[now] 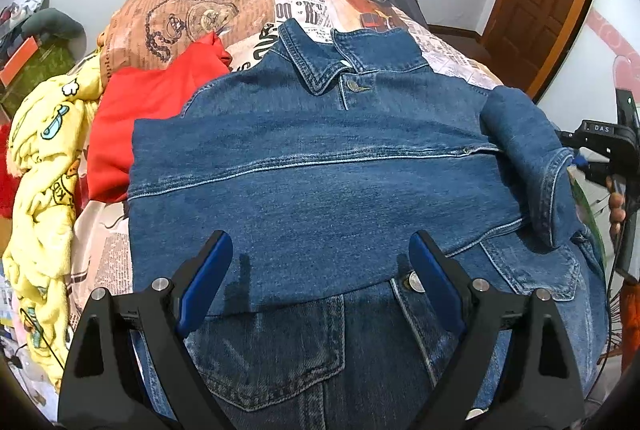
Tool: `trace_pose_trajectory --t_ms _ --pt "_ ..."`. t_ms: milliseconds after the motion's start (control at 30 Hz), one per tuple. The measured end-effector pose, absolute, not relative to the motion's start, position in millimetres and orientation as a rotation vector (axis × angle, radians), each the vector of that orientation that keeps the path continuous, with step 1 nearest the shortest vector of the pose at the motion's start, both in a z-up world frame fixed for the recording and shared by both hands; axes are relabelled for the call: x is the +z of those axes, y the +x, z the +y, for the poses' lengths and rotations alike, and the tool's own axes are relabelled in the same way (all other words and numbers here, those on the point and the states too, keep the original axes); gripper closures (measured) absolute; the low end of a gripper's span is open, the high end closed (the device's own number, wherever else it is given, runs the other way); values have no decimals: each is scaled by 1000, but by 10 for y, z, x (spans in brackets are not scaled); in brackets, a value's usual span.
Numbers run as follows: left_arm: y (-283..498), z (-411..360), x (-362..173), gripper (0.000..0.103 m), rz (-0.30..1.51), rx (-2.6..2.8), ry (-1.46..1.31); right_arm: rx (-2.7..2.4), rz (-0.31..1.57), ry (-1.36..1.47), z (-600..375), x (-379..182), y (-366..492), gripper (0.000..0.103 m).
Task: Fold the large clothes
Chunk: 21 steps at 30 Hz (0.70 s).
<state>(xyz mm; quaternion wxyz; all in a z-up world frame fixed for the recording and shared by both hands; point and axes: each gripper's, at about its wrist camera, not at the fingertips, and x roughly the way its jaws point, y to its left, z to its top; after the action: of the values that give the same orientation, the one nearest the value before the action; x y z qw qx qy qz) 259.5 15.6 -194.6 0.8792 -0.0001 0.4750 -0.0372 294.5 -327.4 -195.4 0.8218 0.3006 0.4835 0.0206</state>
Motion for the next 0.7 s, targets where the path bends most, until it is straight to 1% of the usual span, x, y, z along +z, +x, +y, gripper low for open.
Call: trace_pose_trajectory --t_ms 100,300,467,567,700 --pt "2583 177 -1909 13 974 -73 6 58 975 505 -3171 -1652 2920 94" --pt "2529 311 -1823 13 940 -71 -30 161 812 302 -2658 -851 2853 94" --pt "2423 504 -1716 13 900 -59 -65 331 725 220 -1974 -311 2799 94" --pt "2340 670 -1651 13 876 -37 -86 441 712 168 -1463 -174 2798 94" --pt "2216 933 -1598 13 853 10 -117 566 733 77 -768 -212 2751 94"
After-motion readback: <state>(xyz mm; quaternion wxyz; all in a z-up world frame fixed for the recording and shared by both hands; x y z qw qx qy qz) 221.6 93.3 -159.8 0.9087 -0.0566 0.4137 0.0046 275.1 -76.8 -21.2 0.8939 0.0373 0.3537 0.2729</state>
